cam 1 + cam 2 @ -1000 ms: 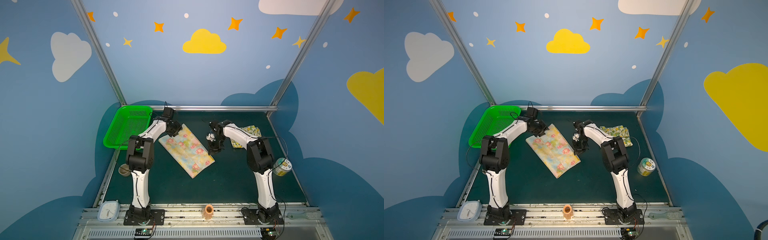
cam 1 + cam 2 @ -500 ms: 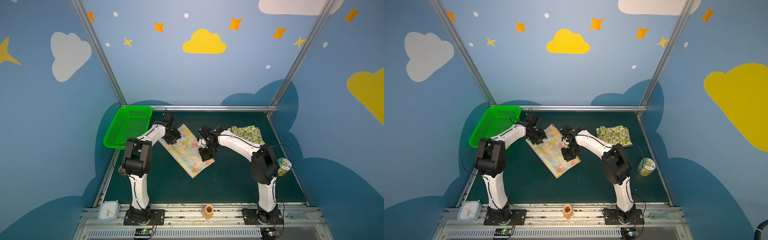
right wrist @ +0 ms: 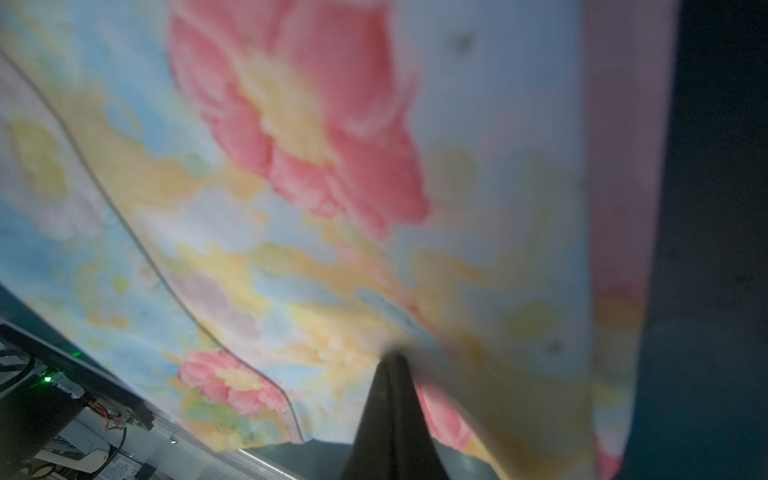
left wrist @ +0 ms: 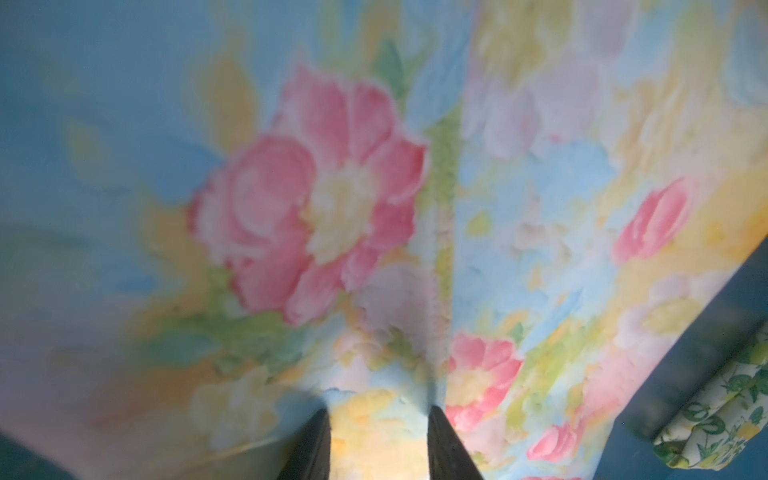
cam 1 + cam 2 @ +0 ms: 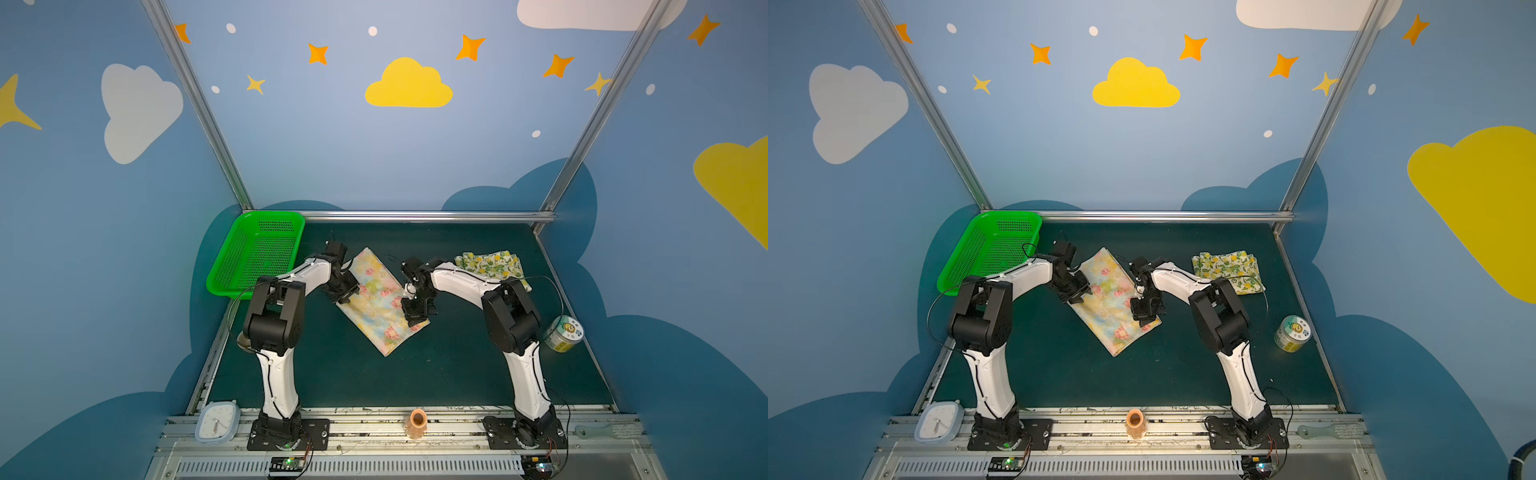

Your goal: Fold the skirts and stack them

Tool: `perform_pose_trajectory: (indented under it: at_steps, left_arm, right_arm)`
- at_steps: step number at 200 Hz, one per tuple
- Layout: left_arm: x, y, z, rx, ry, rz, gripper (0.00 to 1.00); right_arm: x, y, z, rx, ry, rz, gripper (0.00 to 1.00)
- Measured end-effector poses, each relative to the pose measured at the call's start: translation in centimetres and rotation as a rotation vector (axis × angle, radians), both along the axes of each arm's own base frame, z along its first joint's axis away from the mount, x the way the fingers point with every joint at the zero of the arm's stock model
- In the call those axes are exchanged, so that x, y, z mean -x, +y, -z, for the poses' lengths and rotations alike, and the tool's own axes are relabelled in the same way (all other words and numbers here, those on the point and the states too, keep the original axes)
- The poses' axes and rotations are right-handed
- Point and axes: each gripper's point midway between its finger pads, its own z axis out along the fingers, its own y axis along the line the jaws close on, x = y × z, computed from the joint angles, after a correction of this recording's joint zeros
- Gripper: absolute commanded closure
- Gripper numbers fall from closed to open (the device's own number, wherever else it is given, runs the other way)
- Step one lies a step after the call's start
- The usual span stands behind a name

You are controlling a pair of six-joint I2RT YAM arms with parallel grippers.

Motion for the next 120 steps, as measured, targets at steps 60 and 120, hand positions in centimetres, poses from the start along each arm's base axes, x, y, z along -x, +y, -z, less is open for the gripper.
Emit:
perform_pose_trajectory:
  at_steps: [60, 120]
  left_arm:
    - [0.1, -0.4, 0.0, 0.023, -0.023, -0.036, 0.61]
    - [2.4, -4.8, -0.1, 0.081, -0.016, 0.004, 0.61]
  right_arm:
    - [-4.9, -1.2, 0.0, -0.035, -0.010, 0.080, 1.00]
    - [-10.9, -3.0, -0.2, -0.031, -0.077, 0.113, 1.00]
